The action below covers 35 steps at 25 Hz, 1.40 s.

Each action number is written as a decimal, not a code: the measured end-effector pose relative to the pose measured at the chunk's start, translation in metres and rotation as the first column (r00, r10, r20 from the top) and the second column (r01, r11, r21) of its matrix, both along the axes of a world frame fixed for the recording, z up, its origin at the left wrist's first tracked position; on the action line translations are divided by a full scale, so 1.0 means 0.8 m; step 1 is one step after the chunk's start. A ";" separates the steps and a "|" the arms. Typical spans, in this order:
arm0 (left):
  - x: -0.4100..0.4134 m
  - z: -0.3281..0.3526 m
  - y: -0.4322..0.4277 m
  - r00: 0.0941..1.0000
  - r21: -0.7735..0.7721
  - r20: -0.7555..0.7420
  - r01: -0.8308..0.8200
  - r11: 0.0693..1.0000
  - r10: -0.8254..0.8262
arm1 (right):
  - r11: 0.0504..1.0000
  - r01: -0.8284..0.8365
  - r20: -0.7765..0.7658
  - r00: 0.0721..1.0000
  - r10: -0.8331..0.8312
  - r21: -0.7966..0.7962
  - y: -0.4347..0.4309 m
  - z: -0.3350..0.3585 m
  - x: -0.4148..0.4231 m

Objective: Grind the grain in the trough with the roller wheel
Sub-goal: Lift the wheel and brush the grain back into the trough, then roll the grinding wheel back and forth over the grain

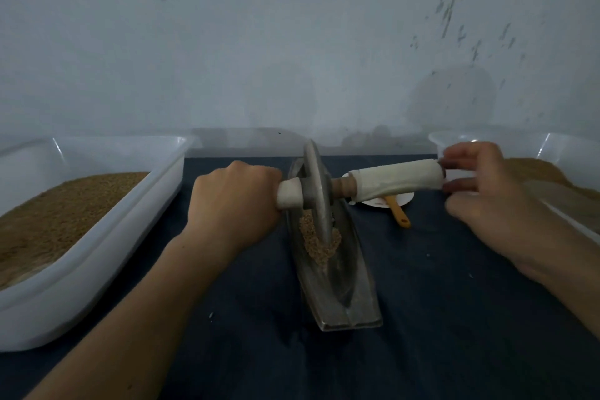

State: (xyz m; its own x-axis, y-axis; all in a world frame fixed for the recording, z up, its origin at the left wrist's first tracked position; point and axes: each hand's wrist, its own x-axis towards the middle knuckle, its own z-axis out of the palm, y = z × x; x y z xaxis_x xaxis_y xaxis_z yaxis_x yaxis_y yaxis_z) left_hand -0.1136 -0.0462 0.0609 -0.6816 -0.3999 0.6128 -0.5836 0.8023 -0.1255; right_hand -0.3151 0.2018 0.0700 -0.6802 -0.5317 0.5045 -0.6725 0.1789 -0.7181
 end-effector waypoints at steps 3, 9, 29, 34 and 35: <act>0.003 0.004 0.001 0.998 0.086 0.045 0.031 0.996 -0.035 | 0.865 0.084 -0.277 0.959 0.066 0.495 -0.001 0.002 0.048; 0.005 0.002 0.017 0.989 -0.035 0.141 0.047 0.998 -0.042 | 0.706 0.374 -0.657 0.734 0.171 0.601 -0.045 0.016 0.053; 0.010 0.012 0.002 0.934 0.219 0.332 0.061 0.974 -0.133 | 0.839 0.297 -0.703 0.698 0.135 0.456 -0.069 -0.014 0.035; -0.007 0.002 -0.008 0.937 0.119 0.346 0.014 0.993 -0.055 | 0.830 0.309 -0.709 0.691 0.141 0.465 -0.077 -0.017 0.024; -0.015 -0.001 -0.012 0.937 0.123 0.347 -0.003 0.992 -0.040 | 0.810 0.303 -0.689 0.707 0.162 0.501 -0.087 -0.017 0.019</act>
